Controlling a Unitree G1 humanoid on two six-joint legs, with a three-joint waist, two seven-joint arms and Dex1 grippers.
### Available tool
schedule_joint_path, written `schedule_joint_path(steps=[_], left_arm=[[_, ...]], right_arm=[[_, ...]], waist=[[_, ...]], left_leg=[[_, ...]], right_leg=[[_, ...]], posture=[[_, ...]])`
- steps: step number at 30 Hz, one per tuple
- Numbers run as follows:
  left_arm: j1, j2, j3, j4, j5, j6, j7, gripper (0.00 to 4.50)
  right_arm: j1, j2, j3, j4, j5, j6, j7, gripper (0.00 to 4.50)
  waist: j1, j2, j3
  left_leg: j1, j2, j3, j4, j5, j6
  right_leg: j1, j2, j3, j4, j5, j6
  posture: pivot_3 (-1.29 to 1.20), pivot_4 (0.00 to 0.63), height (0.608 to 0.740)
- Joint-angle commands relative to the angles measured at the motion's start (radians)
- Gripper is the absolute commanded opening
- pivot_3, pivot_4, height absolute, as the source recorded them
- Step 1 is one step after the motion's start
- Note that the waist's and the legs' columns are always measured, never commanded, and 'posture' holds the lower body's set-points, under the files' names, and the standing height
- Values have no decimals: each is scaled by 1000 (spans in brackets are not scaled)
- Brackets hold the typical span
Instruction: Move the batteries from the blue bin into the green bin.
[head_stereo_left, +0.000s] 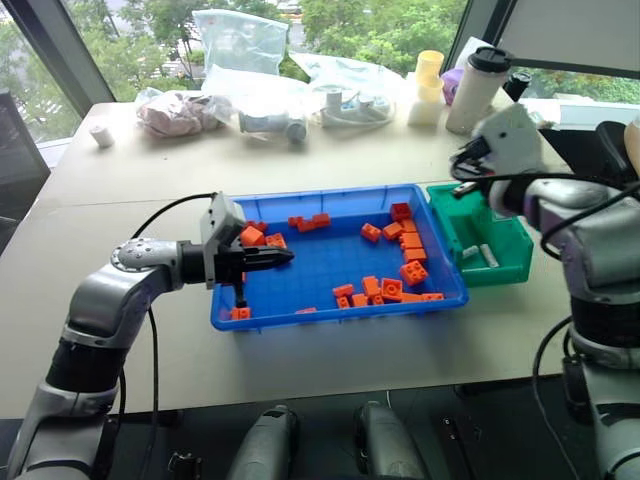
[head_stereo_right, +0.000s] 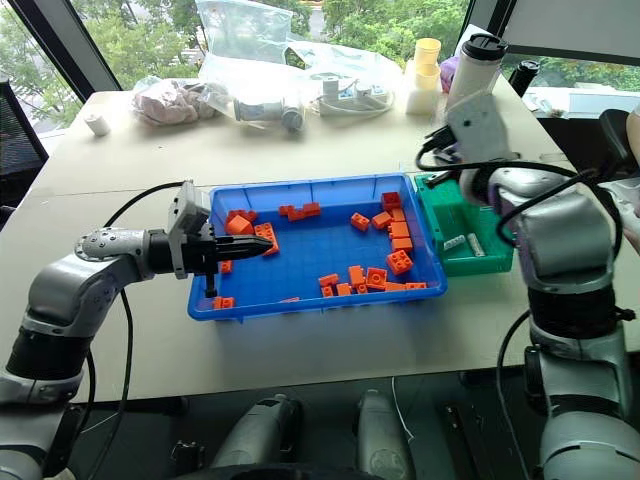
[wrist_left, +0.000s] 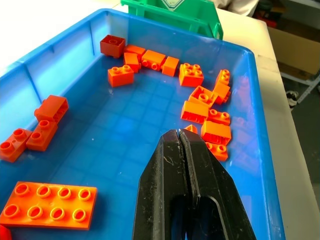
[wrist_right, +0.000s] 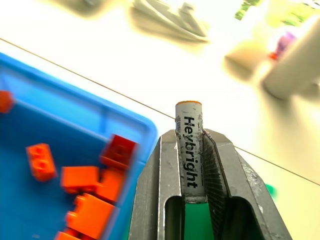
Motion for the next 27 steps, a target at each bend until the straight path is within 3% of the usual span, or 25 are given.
schedule_joint_path(steps=[1, 8, 9, 11, 12, 17, 22, 27], left_arm=[[-33, 0, -8, 7, 9, -29, -23, 0], [-78, -7, -19, 45, 7, -34, -55, 0], [-82, -7, -21, 46, 7, -33, -57, 0], [-85, -6, -21, 43, 6, -29, -60, 0], [-86, -5, -19, 41, 4, -27, -62, 0], [-79, 5, -11, 18, -4, -10, -64, 0], [-78, 18, 4, 0, -23, 12, -66, 0], [-72, 73, 30, 1, -34, 13, -93, 0]], right_arm=[[47, -25, -72, -37, 17, 1, 22, 33], [153, 50, -63, -86, 40, 2, 10, 33], [160, 59, -54, -87, 37, -4, 7, 833], [167, 80, -45, -91, 39, -5, 3, 1393], [168, 90, -44, -95, 42, -2, 1, 2039], [175, 71, -25, -120, 37, -4, 15, 4363], [151, 2, -65, -186, 105, -14, 115, 4454], [248, -114, -116, -332, 258, -94, 352, 4454]], waist=[[-8, 0, 0], [-9, 0, 0], [-7, 0, 0], [-5, 0, 0], [-4, 0, 0], [-4, 0, 0], [-5, 0, 0], [-5, 0, 0]], left_leg=[[0, 1, 0, 0, 0, 0], [2, 2, 2, 0, 0, 0], [2, 2, 2, 0, 0, 0], [1, 2, 2, 1, 0, 0], [1, 1, 2, 1, 0, 0], [1, 1, 1, 1, 0, 0], [1, 1, 1, 1, 0, 0], [1, 2, 1, 0, 0, 0]], right_leg=[[0, 0, 0, 0, 0, 0], [0, 2, 2, 2, 0, 0], [0, 1, 2, 2, 0, 0], [0, 1, 2, 2, 0, 0], [0, 1, 2, 2, 0, 0], [0, 1, 2, 2, 0, 0], [0, 1, 2, 2, 0, 0], [0, 1, 1, 1, 0, 0]], posture=[[0, 150, 740], [0, 150, 740], [0, 150, 740], [0, 150, 740], [0, 150, 740], [0, 150, 740], [0, 150, 740], [0, 150, 740]])
